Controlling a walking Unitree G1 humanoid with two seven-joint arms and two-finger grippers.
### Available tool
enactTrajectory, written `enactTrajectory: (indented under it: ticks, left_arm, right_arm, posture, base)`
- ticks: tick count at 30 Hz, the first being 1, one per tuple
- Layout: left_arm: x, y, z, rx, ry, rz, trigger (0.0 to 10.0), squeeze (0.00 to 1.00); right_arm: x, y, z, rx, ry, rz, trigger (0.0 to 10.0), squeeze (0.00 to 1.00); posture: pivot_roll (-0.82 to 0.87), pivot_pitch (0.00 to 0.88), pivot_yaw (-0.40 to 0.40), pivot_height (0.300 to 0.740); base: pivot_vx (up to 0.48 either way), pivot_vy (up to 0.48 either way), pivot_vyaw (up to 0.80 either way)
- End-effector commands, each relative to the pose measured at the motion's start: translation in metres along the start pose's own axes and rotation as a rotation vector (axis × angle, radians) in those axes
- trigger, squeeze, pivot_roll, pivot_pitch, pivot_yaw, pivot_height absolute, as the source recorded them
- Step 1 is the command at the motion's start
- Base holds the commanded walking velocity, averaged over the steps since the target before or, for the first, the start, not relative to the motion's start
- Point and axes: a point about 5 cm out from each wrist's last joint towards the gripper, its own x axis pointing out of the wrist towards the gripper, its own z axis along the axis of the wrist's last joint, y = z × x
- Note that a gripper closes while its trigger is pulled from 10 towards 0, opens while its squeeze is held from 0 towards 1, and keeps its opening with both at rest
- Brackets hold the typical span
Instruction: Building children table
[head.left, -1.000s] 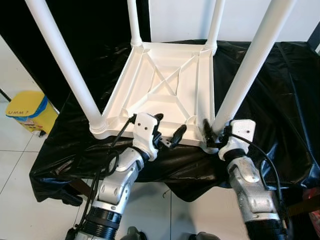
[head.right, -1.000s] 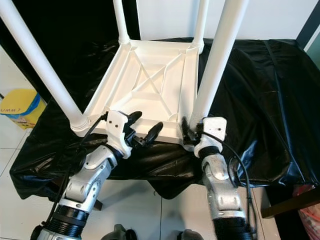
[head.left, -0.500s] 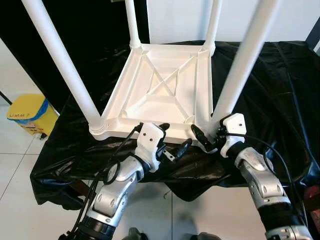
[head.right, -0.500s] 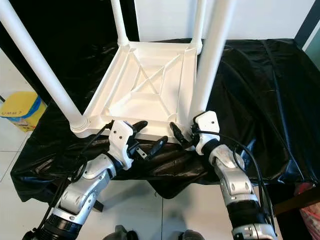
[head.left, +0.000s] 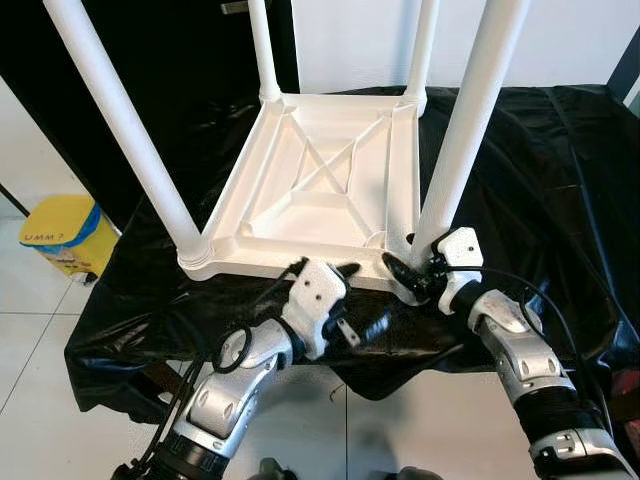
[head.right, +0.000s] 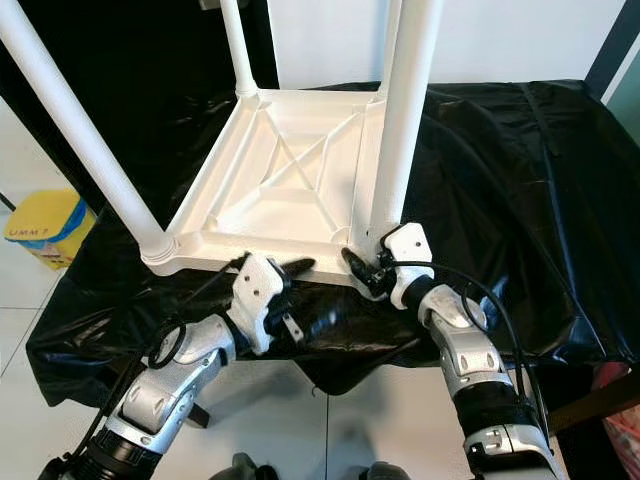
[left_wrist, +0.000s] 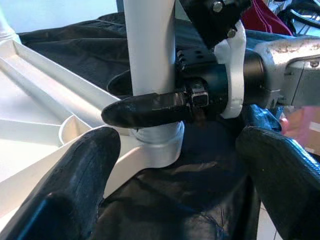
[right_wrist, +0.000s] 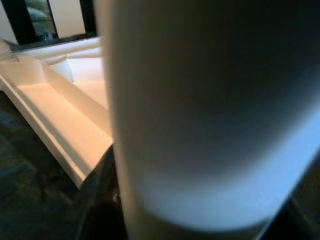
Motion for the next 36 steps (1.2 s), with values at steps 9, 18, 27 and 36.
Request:
enactTrajectory:
  ticks: [9,18,27,36]
  left_arm:
    - [-0.002,-0.001,-0.002,0.011,0.012,0.005,10.0,0.0]
    - [-0.003,0.0,-0.003,0.013,0.015,0.003,10.0,0.0]
    - [-0.003,0.004,-0.002,0.022,0.016,0.012,10.0,0.0]
    - [-0.002,0.003,-0.002,0.021,0.012,0.016,10.0,0.0]
  right_arm:
    - [-0.003,-0.002,-0.017,-0.019,0.085,-0.062,10.0,0.0]
    - [-0.002,0.002,-0.023,-0.007,0.115,-0.29,10.0,0.0]
    - [0.001,0.023,-0.026,0.083,0.112,-0.45,10.0,0.0]
    - [-0.005,0.03,-0.026,0.147,0.112,-0.699,10.0,0.0]
  posture:
    - [-0.1,0.037,0.043,0.74]
    - [-0.11,0.044,0.04,0.74]
    - [-0.11,0.049,0.042,0.74]
    - [-0.11,0.057,0.033,0.74]
  base:
    - [0.0,0.0,0.0]
    - [0.0,0.0,0.0]
    - [0.0,0.0,0.0]
    - [0.0,0.0,0.0]
